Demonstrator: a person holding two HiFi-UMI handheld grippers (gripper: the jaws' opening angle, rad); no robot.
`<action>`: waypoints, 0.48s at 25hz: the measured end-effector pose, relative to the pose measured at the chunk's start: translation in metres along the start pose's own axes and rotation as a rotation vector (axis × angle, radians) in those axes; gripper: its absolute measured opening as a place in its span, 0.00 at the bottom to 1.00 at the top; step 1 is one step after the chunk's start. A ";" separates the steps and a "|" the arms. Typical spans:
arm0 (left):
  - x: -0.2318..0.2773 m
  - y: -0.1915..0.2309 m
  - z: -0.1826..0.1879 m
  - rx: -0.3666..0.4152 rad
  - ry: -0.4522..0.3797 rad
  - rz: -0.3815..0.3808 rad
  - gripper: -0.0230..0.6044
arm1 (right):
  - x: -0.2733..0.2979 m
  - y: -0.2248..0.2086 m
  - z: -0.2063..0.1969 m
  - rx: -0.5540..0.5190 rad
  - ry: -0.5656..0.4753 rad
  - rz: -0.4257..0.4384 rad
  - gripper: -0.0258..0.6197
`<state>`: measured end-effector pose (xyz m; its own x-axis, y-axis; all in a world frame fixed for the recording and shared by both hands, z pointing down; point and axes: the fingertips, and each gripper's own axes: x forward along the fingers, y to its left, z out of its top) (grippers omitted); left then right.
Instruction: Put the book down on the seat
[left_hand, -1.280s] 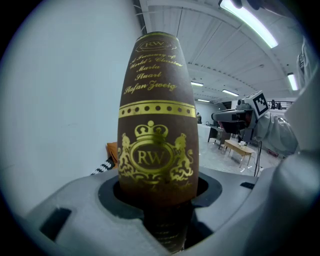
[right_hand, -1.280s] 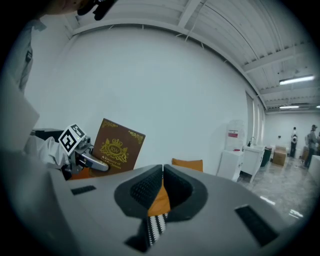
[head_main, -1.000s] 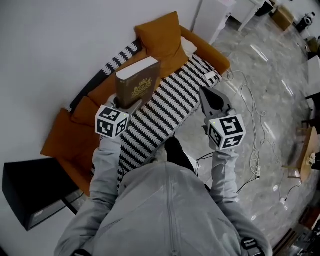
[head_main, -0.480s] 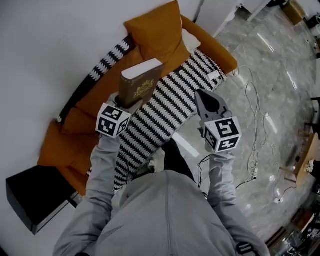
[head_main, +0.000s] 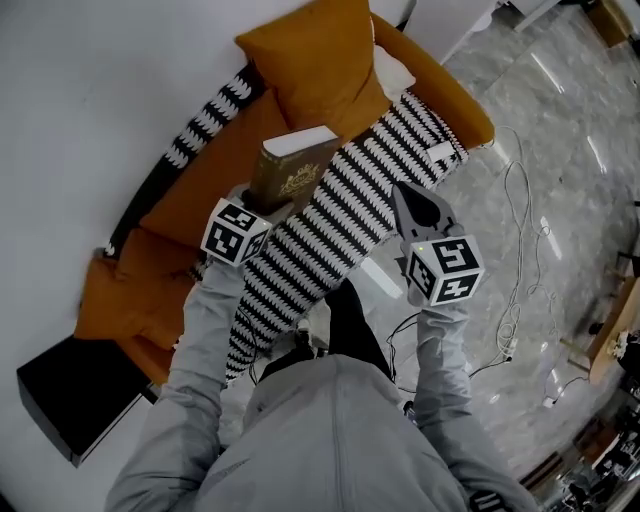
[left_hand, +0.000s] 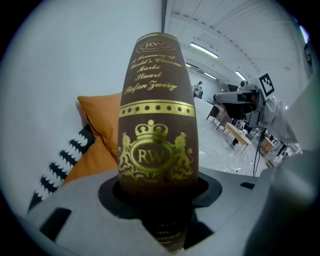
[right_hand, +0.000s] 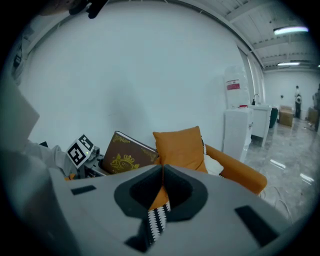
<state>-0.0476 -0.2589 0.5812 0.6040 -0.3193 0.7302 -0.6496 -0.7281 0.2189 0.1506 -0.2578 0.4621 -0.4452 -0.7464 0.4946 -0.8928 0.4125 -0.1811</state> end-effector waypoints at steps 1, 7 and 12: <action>0.010 0.002 -0.004 -0.027 0.009 -0.019 0.42 | 0.006 -0.004 -0.004 0.003 0.012 0.003 0.09; 0.060 0.026 -0.042 -0.133 0.110 -0.061 0.42 | 0.036 -0.027 -0.026 0.015 0.069 0.024 0.09; 0.097 0.037 -0.074 -0.167 0.205 -0.085 0.42 | 0.062 -0.038 -0.045 0.050 0.115 0.039 0.09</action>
<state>-0.0472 -0.2717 0.7078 0.5646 -0.1199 0.8166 -0.6783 -0.6311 0.3764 0.1607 -0.2958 0.5382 -0.4711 -0.6645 0.5801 -0.8787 0.4109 -0.2430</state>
